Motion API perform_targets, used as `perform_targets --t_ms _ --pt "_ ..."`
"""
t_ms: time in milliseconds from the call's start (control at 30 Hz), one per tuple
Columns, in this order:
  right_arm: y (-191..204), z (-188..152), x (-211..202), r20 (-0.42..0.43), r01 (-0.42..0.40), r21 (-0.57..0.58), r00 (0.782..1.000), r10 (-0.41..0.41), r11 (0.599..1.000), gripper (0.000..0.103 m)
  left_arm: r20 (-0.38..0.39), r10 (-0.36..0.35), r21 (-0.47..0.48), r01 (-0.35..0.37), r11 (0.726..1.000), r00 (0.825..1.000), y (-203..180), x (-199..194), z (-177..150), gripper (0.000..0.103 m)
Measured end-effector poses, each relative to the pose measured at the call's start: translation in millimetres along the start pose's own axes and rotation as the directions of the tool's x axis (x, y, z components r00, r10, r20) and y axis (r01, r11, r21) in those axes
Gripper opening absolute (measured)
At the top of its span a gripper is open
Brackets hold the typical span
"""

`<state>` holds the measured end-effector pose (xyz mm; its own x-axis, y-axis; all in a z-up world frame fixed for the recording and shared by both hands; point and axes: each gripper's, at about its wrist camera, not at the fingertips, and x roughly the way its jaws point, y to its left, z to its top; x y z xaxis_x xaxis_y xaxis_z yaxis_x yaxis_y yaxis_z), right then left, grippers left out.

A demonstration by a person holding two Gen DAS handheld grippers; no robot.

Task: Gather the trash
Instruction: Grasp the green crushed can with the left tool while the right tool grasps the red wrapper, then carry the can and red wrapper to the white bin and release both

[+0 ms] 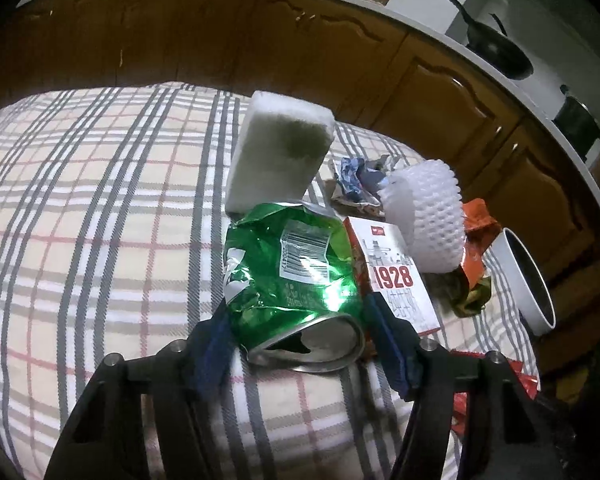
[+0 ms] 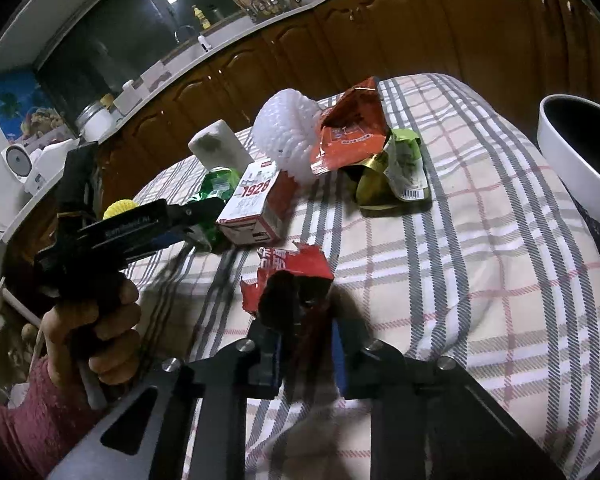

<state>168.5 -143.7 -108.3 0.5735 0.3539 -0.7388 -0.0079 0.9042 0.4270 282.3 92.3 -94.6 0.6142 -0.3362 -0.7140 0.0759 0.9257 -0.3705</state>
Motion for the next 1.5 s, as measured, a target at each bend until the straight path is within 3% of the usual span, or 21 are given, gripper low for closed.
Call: perform_targets --t_ms 233,800,1500 --pt "-1 1 -9 0.020 -0.001 0.003 1.000 0.001 1.000 0.018 0.043 -0.005 0.026 0.003 1.000 0.999 -8 -27 -11 0.055" --pt "-8 1 -50 0.110 0.000 0.017 0.994 -0.001 1.000 0.017 0.145 -0.096 0.126 0.078 0.989 0.985 -58 -106 -35 0.054" --pt "-95 13 -124 0.241 0.117 0.163 0.958 -0.154 0.980 0.017 0.045 -0.221 0.291 0.199 0.936 0.974 -168 -59 -30 0.054"
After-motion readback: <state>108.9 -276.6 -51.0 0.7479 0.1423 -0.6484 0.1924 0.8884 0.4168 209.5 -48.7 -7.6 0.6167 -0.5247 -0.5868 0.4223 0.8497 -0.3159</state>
